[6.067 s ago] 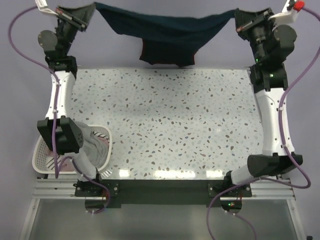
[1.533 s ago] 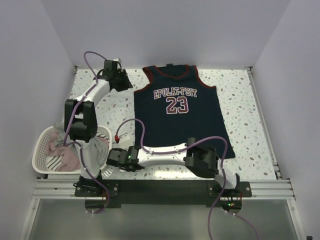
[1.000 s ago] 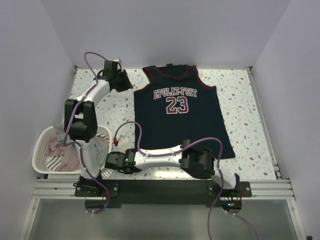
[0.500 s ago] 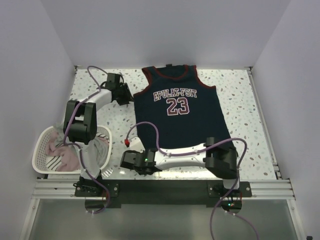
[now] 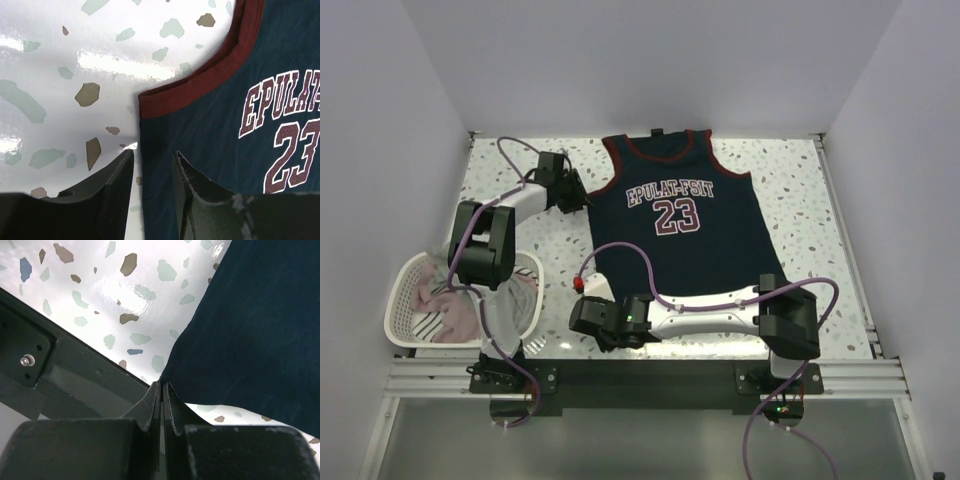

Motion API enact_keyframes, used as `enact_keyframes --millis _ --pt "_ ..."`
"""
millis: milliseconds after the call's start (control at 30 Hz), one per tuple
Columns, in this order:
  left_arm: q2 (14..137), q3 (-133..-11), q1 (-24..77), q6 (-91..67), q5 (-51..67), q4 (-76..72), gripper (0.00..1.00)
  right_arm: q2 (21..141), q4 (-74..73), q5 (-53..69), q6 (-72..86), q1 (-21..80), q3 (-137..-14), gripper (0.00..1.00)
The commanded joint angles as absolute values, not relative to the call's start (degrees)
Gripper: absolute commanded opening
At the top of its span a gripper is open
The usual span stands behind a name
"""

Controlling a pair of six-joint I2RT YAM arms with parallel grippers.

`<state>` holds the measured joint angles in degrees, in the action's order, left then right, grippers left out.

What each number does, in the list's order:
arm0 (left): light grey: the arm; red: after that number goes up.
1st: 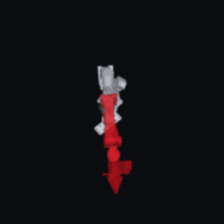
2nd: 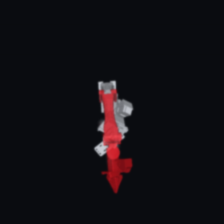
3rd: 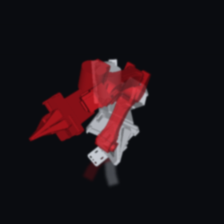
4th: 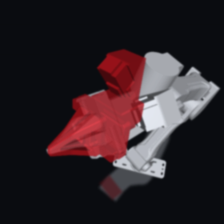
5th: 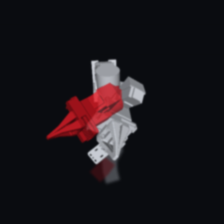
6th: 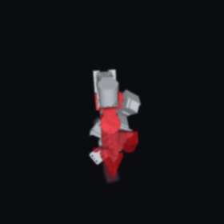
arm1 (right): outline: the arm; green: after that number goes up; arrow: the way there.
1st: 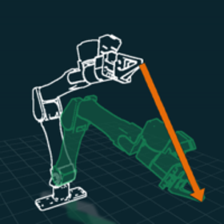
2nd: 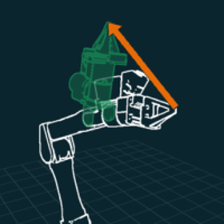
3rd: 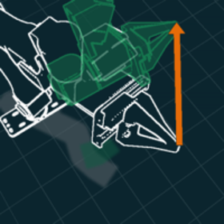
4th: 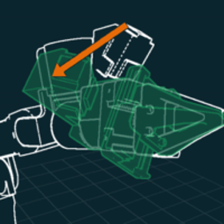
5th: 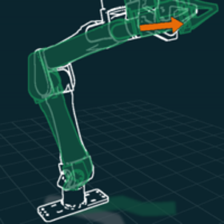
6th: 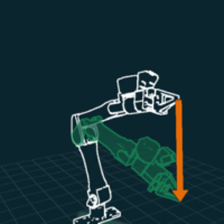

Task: Fold and stack the tank tops
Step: Fold the tank top

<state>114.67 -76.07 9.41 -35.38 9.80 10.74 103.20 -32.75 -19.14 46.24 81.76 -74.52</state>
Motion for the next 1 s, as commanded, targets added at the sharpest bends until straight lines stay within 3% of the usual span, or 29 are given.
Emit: enact_keyframes --millis 0,633,733,867,967 --pt "115.8 -78.6 9.3 -35.6 8.8 8.1 0.41 101.1 -32.5 -17.8 46.2 81.9 -75.3 0.00" --pt "121.4 -82.4 11.6 -34.9 4.3 9.7 0.33 96.2 -33.8 -17.3 47.2 82.0 -73.4 0.00" --pt "121.9 -82.8 12.1 -34.9 2.6 10.4 0.27 95.4 -33.7 -17.4 47.4 81.9 -72.9 0.00" --pt "121.2 -82.9 12.0 -35.2 0.2 11.0 0.08 94.9 -33.2 -17.1 47.3 82.0 -72.0 0.00" --pt "119.5 -83.2 12.0 -35.3 -2.8 12.0 0.00 94.7 -32.3 -16.2 47.1 82.0 -72.1 0.00"
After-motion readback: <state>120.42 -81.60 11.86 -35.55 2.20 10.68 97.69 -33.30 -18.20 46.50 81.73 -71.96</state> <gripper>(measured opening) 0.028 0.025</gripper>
